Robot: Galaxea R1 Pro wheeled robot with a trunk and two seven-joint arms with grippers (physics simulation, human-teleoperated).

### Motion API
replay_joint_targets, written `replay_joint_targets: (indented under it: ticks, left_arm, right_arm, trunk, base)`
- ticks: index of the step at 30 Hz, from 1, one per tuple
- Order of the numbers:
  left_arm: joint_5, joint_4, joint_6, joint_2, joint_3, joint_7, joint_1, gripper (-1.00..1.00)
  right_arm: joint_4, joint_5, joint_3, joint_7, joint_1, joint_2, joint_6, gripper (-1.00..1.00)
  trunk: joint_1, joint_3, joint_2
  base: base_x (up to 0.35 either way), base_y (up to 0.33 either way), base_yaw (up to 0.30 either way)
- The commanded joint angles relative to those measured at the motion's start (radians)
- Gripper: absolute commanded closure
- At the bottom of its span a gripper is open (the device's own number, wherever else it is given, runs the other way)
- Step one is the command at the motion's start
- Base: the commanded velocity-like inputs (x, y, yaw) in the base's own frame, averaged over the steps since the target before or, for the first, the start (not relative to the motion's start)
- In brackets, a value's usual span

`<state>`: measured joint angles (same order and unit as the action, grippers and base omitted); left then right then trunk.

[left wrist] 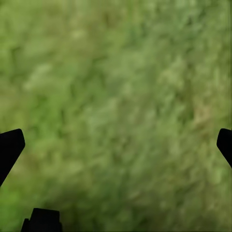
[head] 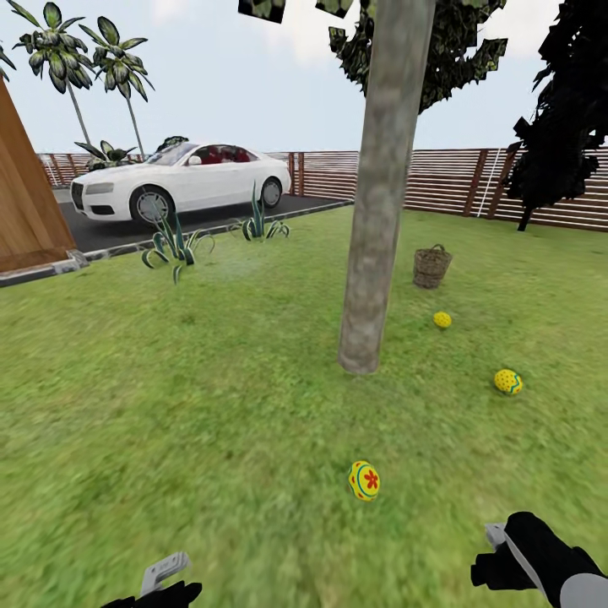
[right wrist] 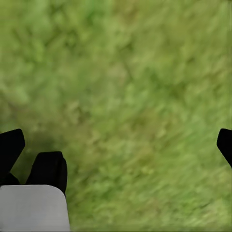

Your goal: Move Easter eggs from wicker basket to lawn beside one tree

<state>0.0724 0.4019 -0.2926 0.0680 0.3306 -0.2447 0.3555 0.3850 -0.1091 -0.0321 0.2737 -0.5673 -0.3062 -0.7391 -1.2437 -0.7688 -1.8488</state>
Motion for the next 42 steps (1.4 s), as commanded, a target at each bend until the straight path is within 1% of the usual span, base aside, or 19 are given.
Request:
replay_joint_targets:
  ticks: [1, 14, 18, 22, 42]
  left_arm:
    - [0.007, 0.001, -0.010, -0.001, 0.006, -0.004, 0.000, -1.00]
    - [0.007, 0.000, -0.010, -0.004, 0.003, -0.004, 0.000, -1.00]
    - [0.008, -0.029, -0.008, -0.005, 0.002, -0.004, 0.000, -1.00]
    - [0.009, -0.038, -0.008, -0.005, 0.002, -0.004, 0.000, -1.00]
    - [0.010, -0.040, -0.008, -0.002, 0.008, -0.004, 0.000, -1.00]
  right_arm:
    - [0.002, -0.011, -0.003, 0.008, 0.000, 0.000, -0.003, -1.00]
    - [0.000, -0.012, -0.004, 0.007, 0.000, 0.004, -0.004, -1.00]
    - [0.000, -0.012, -0.004, 0.007, 0.000, 0.004, -0.004, -1.00]
    - [0.000, -0.012, -0.005, 0.007, 0.000, 0.004, -0.003, -1.00]
    - [0.002, -0.013, -0.008, 0.008, 0.000, 0.004, -0.005, -1.00]
  trunk:
    - [0.004, 0.002, 0.007]
    - [0.054, 0.043, 0.098]
    - [0.069, 0.056, 0.126]
    - [0.085, 0.068, 0.154]
    - [0.161, 0.131, 0.294]
  base:
    - [0.000, 0.000, 0.000]
    - [0.000, 0.000, 0.000]
    - [0.000, 0.000, 0.000]
    - [0.000, 0.000, 0.000]
    - [0.000, 0.000, 0.000]
